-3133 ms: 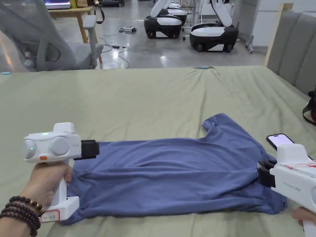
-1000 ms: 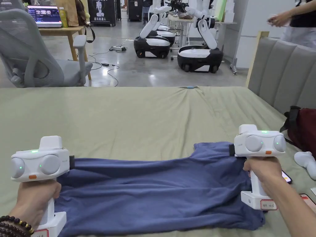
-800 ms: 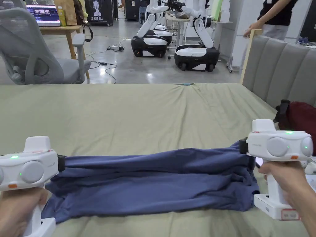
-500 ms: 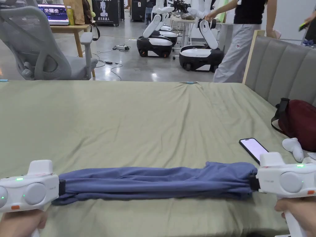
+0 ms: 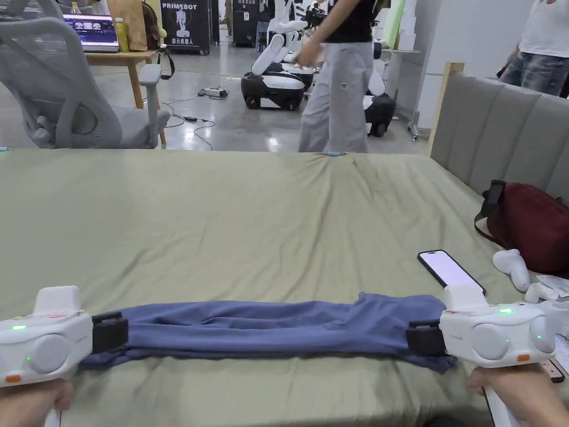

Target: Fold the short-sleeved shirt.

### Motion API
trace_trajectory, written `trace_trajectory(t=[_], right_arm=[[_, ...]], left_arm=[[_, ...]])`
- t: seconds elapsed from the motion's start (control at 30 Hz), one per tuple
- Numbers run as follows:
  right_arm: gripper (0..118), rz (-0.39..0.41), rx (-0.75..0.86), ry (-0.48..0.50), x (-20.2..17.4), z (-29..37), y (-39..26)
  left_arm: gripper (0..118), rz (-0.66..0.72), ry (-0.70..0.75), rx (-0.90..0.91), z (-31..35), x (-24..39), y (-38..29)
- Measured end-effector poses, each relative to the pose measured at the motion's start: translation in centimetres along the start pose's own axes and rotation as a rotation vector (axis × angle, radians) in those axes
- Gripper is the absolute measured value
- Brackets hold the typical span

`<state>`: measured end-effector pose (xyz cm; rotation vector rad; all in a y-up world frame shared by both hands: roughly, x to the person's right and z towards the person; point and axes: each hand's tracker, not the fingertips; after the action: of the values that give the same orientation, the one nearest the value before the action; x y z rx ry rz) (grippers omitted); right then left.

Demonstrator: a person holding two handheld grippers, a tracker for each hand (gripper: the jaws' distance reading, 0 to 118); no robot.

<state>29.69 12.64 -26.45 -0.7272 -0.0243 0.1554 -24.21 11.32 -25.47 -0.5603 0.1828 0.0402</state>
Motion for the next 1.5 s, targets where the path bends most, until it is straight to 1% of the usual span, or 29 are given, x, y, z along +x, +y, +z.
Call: trace_trajectory(t=[0.03,0.07,0.1,0.13,0.17,0.2,0.23,0.27,0.53,0.57,0.6,0.63,0.67,0.7,0.73,0.77,0.8,0.97,1.03,1.1,1.17,1.2,1.23,1.27,1.3,1.33,1.37,1.4,1.5], right_arm=[[109,-0.031,0.047,0.027,0.2,1.0,0.2],[108,-0.050,0.048,0.029,0.2,1.5,0.4],[105,-0.054,0.043,0.025,0.1,1.8,0.5],[94,-0.062,0.061,0.023,-0.7,2.5,0.8],[66,-0.061,0.088,0.026,-1.1,2.9,0.8],[33,-0.054,0.111,0.026,-1.4,3.1,0.8],[3,-0.049,0.122,0.016,-1.8,3.2,0.8],[0,-0.058,0.133,0.007,-2.2,3.3,0.7],[0,-0.038,0.116,0.062,-3.4,3.1,1.0],[0,-0.043,0.113,0.072,-3.3,3.0,1.1],[0,-0.045,0.112,0.075,-3.3,2.9,1.2],[0,-0.045,0.111,0.075,-3.2,2.8,1.2],[0,-0.028,0.117,0.065,-3.8,3.2,1.3],[0,-0.027,0.117,0.065,-4.0,3.2,1.2],[0,-0.026,0.116,0.065,-4.0,3.3,1.2],[0,-0.027,0.116,0.066,-4.1,3.3,1.1],[0,-0.029,0.111,0.067,-4.2,3.0,1.1],[0,-0.026,0.089,0.071,-4.3,2.4,1.0],[0,-0.031,0.084,0.074,-4.3,2.2,0.9],[0,-0.031,0.075,0.075,-4.5,1.9,1.0],[0,-0.039,0.067,0.079,-4.7,1.4,0.9],[0,-0.039,0.062,0.078,-4.9,1.3,0.9],[0,-0.039,0.060,0.078,-5.0,1.2,0.9],[0,-0.041,0.058,0.079,-5.1,1.2,0.8],[0,-0.040,0.056,0.082,-5.2,1.2,0.8],[0,-0.040,0.054,0.086,-5.2,1.1,0.8],[0,-0.038,0.053,0.089,-5.2,1.1,0.8],[0,-0.034,0.051,0.090,-5.2,1.1,0.8],[0,-0.031,0.054,0.090,-5.3,1.3,1.0]], left_arm=[[106,0.012,-0.034,-0.018,0.7,-0.1,0.3],[104,0.015,-0.027,-0.040,1.5,-0.1,0.7],[93,0.017,-0.024,-0.042,1.9,0.2,1.2],[70,0.013,-0.023,-0.029,2.6,0.5,1.4],[22,-0.009,-0.019,0.003,3.3,0.7,1.5],[0,-0.035,-0.010,0.025,3.8,1.0,1.5],[0,-0.053,0.006,0.032,3.0,0.9,1.1],[0,-0.049,0.007,0.033,3.2,1.0,0.9],[0,-0.006,-0.083,0.012,2.2,-0.6,1.4],[5,0.003,-0.122,-0.008,1.6,-1.0,1.4],[24,0.035,-0.172,-0.017,0.8,-1.7,1.5],[57,0.105,-0.255,-0.048,-0.2,-2.4,1.4],[100,0.188,-0.316,-0.126,-1.6,-3.3,1.3],[118,0.244,-0.355,-0.162,-2.4,-3.9,1.1],[116,0.287,-0.400,-0.147,-2.9,-4.6,0.9],[109,0.323,-0.436,-0.169,-4.4,-5.4,0.7],[110,0.339,-0.461,-0.187,-5.5,-5.8,0.4],[108,0.345,-0.462,-0.256,-7.6,-4.5,-1.2],[103,0.317,-0.476,-0.242,-7.3,-3.8,-0.6],[81,0.280,-0.477,-0.257,-7.2,-2.9,-0.2],[59,0.216,-0.431,-0.267,-7.3,-2.4,0.1],[47,0.223,-0.439,-0.266,-7.2,-2.2,0.1],[28,0.229,-0.442,-0.264,-7.0,-2.2,0.1],[18,0.227,-0.451,-0.255,-6.7,-2.1,0.1],[18,0.246,-0.529,-0.249,-6.9,-2.4,0.1],[18,0.261,-0.518,-0.247,-6.7,-2.2,0.1],[18,0.220,-0.478,-0.227,-6.3,-1.8,0.1],[18,0.215,-0.485,-0.234,-6.2,-1.8,0.1],[17,0.272,-0.495,-0.194,-6.0,-3.8,0.5]])
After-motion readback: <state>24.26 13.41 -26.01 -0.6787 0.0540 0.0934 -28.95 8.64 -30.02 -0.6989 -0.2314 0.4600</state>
